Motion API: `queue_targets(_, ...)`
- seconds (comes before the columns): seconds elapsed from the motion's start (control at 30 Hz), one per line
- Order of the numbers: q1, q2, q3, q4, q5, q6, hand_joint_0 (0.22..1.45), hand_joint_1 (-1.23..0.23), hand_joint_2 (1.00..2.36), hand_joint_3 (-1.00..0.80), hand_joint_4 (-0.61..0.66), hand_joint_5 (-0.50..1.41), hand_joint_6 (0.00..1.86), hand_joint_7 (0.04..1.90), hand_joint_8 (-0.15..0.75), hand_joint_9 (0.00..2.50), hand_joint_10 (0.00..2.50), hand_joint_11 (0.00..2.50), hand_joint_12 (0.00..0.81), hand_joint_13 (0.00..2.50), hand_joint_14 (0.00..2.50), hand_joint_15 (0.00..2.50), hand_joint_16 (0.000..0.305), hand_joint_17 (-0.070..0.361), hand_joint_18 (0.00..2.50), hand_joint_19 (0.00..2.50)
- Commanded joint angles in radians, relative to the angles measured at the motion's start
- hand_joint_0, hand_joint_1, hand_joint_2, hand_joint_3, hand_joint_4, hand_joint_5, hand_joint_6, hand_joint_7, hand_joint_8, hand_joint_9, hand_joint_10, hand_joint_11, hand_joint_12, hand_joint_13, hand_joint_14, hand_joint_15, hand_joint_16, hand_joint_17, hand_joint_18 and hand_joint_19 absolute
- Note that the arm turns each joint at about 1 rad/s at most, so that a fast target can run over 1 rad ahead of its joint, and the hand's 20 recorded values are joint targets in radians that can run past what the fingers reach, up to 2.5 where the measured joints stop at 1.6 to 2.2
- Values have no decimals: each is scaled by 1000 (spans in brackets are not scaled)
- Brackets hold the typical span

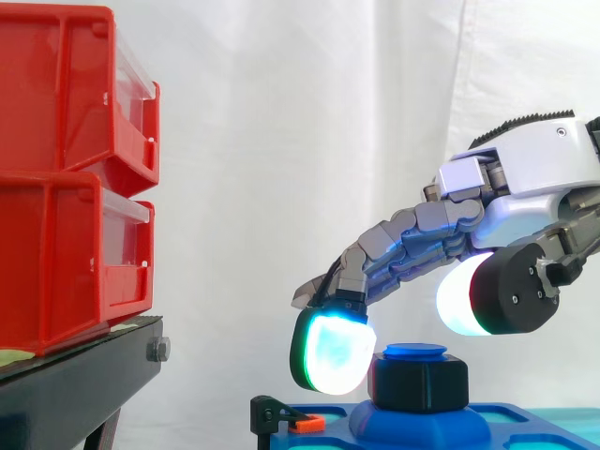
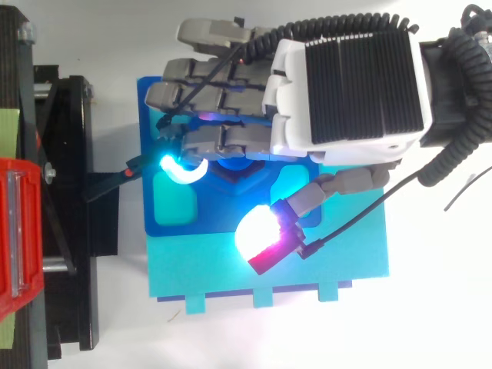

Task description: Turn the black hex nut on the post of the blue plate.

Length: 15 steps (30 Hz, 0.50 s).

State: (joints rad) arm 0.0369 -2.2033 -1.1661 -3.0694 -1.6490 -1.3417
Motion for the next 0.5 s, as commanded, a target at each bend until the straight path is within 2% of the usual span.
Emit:
queue_targets(0.0, 0, 0, -1, 3, 0, -4, 470, -354, 1000, -500, 203, -200, 502, 798, 241, 233, 0, 0, 357, 209, 0, 3, 51, 114, 0, 12)
queue_targets(0.13, 0, -1, -17, 9, 0, -4, 471, -354, 1000, -500, 201, -200, 502, 796, 241, 233, 0, 0, 357, 208, 0, 0, 51, 114, 0, 11)
queue_targets(0.27, 1, 0, -37, 44, 0, -4, 471, -354, 1000, -500, 201, -200, 503, 799, 241, 234, 0, 0, 356, 208, 0, 8, 51, 114, 0, 11)
queue_targets(0.47, 0, 0, -37, 46, 0, -4, 471, -355, 1000, -500, 201, -200, 502, 797, 241, 234, 0, 0, 355, 206, 0, 0, 51, 114, 0, 12)
